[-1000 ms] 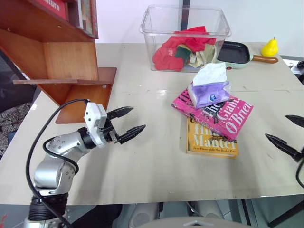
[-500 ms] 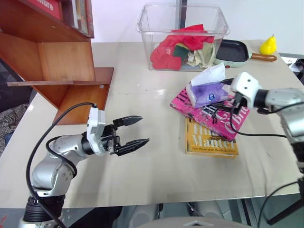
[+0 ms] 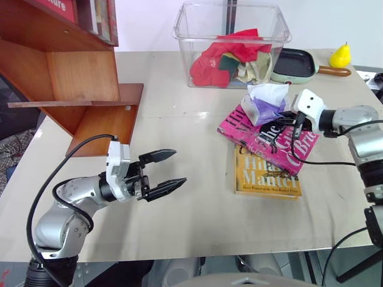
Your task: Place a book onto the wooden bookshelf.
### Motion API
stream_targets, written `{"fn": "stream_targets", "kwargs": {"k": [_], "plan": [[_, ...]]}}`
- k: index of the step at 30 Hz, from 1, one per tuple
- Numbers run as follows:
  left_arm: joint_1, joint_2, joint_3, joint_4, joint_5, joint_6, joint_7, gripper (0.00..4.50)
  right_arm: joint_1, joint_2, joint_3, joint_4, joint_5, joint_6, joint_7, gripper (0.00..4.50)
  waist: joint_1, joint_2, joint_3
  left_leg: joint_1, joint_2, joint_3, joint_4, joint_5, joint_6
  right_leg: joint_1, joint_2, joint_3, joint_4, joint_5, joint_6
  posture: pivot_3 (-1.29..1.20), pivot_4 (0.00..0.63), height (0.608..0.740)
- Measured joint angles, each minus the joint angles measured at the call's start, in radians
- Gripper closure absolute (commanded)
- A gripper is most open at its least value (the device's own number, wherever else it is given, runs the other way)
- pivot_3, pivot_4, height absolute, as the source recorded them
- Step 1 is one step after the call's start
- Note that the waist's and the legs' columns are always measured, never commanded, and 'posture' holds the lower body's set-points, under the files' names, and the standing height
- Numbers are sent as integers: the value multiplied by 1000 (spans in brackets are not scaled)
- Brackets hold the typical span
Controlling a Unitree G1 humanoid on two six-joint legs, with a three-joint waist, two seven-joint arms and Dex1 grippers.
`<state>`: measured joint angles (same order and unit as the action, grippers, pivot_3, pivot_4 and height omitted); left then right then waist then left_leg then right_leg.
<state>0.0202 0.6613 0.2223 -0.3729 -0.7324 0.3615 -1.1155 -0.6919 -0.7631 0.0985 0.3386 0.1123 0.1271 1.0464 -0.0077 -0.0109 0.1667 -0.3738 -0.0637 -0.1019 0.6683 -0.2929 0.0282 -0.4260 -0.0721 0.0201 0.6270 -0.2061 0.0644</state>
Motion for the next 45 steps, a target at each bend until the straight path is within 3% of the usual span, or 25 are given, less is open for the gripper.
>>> {"fn": "stream_targets", "kwargs": {"k": [4,8,12,15,18,22,26,27,28,31,32,34,36,42,45], "plan": [[-35,-6,-17,-5,-20,3,-12,0,198,-101,-170,-210,55,115,-49,4368,18,1,0,-8,-1,-1,1,0,0,-7,0,-1,1,0,0,0,150,740],[-65,0,-47,-16,-49,16,-57,0,501,-194,-456,-423,64,247,-115,4368,26,2,-1,-8,-1,-1,0,0,0,-7,0,-2,0,0,0,0,150,740],[-87,6,-83,-30,-58,24,-109,0,797,-199,-643,-492,-15,293,-160,4368,22,3,-1,-6,-1,2,1,0,0,-5,1,1,1,0,0,0,150,740],[-116,3,-119,-42,-59,25,-136,0,899,-176,-668,-498,-67,294,-214,4368,7,3,-2,-1,0,8,1,-1,3,-2,2,7,1,2,0,0,150,740],[-159,-13,-166,-52,-60,27,-152,0,911,-146,-622,-460,-112,291,-277,4368,-6,3,-1,15,1,10,1,-3,6,14,3,8,0,0,-3,0,150,740],[-177,-20,-193,-60,-66,33,-153,0,908,-133,-589,-440,-100,305,-287,2997,-9,4,-2,17,3,12,1,-3,7,15,6,10,0,1,0,0,150,740],[-178,-26,-193,-61,-70,51,-124,0,904,-137,-628,-472,-30,317,-249,1003,-3,4,-2,16,4,11,1,-3,6,14,7,9,-1,2,0,0,150,740],[-174,-30,-192,-61,-70,57,-102,0,901,-139,-654,-495,5,335,-228,318,-2,4,-2,15,4,10,1,-3,6,14,7,8,-1,2,0,0,150,740],[-171,-36,-192,-60,-69,64,-82,0,894,-141,-678,-517,35,350,-213,43,-2,4,-2,15,4,10,1,-3,6,14,7,8,-1,2,0,0,150,740],[-156,-62,-190,-44,-37,73,19,0,861,-158,-728,-582,157,421,-146,43,-3,3,-1,15,4,9,1,-3,7,14,6,8,-2,2,0,0,150,740],[-153,-69,-190,-34,-28,89,64,0,845,-162,-729,-612,201,451,-132,517,-2,2,-1,15,4,9,1,-3,7,14,7,7,-2,2,0,0,150,740],[-152,-70,-190,-29,-16,117,115,0,812,-161,-718,-625,234,482,-130,829,-1,3,-1,15,4,9,1,-3,7,14,7,7,-1,2,0,0,150,740],[-149,-88,-189,-28,-16,178,213,0,749,-160,-648,-641,250,509,-151,1995,-3,2,-1,15,4,9,1,-3,7,14,7,7,-1,2,0,0,150,740],[-130,-124,-179,-37,-61,284,333,0,662,-131,-444,-609,185,513,-246,4467,3,2,-1,12,3,8,1,-1,2,11,4,6,-1,2,0,0,150,740],[-125,-130,-178,-50,-73,314,373,0,585,-100,-332,-539,120,500,-308,4467,3,2,-1,12,3,8,1,-1,2,11,3,6,-1,2,0,0,150,740]]}}
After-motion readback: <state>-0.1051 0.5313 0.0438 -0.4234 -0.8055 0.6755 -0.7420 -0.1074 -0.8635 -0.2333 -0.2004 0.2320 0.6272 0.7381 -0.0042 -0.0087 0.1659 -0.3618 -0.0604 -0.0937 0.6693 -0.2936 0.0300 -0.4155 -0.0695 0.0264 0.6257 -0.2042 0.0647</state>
